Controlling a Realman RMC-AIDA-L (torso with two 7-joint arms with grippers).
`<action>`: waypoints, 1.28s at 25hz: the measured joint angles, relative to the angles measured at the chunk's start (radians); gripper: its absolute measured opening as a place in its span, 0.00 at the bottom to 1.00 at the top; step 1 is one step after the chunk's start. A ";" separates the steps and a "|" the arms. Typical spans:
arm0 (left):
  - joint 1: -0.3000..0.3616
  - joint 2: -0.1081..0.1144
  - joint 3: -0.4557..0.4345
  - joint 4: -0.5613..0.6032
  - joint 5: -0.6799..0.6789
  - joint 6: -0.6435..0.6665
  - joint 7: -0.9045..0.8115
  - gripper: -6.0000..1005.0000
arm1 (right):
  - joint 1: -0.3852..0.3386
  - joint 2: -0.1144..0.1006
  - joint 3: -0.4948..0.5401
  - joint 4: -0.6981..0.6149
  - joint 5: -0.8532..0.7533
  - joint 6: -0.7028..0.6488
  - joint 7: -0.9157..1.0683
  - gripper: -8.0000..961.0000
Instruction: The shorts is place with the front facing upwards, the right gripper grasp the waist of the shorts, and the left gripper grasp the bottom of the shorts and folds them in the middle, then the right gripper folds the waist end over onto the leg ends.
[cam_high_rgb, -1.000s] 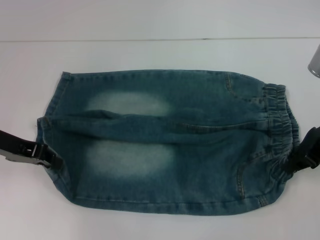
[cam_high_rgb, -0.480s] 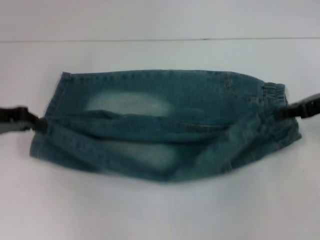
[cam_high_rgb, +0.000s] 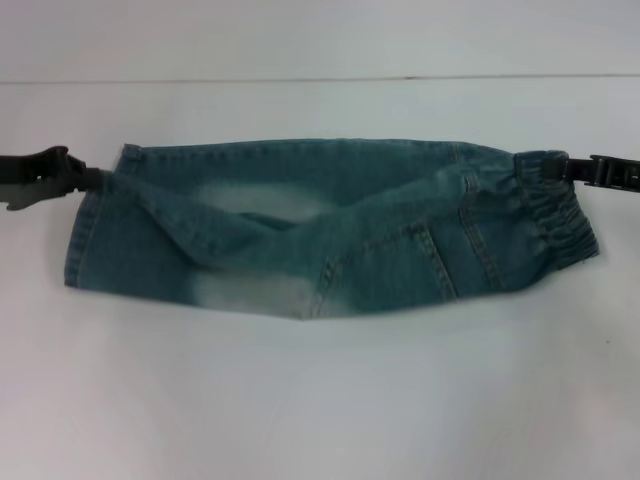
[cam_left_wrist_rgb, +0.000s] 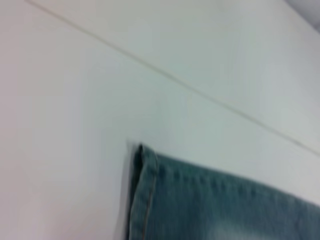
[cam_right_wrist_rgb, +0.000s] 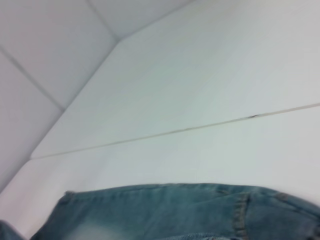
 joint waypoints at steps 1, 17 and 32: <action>-0.004 -0.003 0.015 -0.029 -0.040 -0.072 0.006 0.03 | -0.004 0.006 0.000 0.006 0.011 0.024 -0.003 0.04; 0.006 -0.030 0.039 -0.066 -0.141 -0.263 0.105 0.03 | -0.006 0.017 0.006 0.109 0.166 0.192 -0.066 0.04; -0.016 -0.039 0.041 -0.075 -0.184 -0.347 0.176 0.03 | 0.015 -0.009 -0.004 0.118 0.167 0.233 -0.098 0.05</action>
